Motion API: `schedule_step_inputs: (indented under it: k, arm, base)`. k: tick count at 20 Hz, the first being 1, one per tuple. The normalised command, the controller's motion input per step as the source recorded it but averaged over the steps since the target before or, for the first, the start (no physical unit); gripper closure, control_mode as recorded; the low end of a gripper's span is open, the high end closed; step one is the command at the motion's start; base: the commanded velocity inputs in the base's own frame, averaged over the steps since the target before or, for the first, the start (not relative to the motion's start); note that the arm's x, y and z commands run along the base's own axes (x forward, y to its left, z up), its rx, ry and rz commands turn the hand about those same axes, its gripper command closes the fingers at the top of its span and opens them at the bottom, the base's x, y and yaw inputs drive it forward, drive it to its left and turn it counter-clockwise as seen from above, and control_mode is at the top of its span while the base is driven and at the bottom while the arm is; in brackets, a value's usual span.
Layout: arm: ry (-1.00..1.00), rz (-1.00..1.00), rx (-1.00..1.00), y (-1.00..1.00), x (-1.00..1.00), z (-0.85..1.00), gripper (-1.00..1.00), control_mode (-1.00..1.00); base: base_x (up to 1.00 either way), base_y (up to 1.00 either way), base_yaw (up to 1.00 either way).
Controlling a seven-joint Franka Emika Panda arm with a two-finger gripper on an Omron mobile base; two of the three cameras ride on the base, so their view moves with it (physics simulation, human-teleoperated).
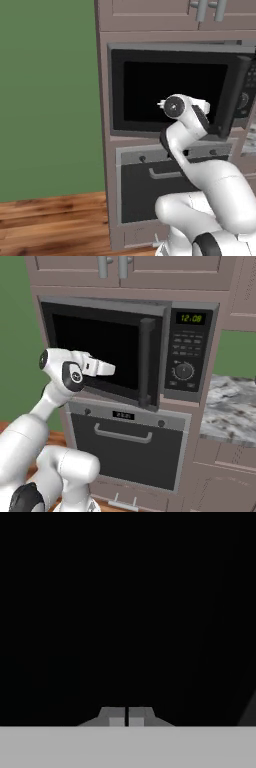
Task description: Transport the steak from the fridge to the microwave and turn on the microwave.
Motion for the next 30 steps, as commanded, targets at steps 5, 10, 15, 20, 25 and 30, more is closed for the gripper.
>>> schedule_step_inputs:
  k: [5, 10, 15, 20, 25, 30]
  arm:
    - [0.00, 0.12, 0.13, -0.41, 0.41, 0.21, 1.00, -1.00]
    - [0.00, 0.05, 0.17, -0.12, 0.48, 0.22, 1.00, -1.00]
    - [0.00, 0.04, 0.11, 0.00, 0.43, 0.03, 1.00, -1.00]
    - [0.00, 0.05, 0.10, 0.00, 0.38, 0.00, 1.00, -1.00]
    - [0.00, 0.03, 0.08, 0.00, 0.04, 0.07, 1.00, -1.00]
    - [0.00, 0.03, 0.04, 0.00, -0.26, 0.18, 1.00, -1.00]
  base:
    - [0.00, 0.00, 0.00]
    - [0.00, 0.00, 0.00]
    - [0.00, 0.00, 0.00]
    - [0.00, 0.00, 0.00]
    - [0.00, 0.00, 0.00]
    - [0.00, 0.00, 0.00]
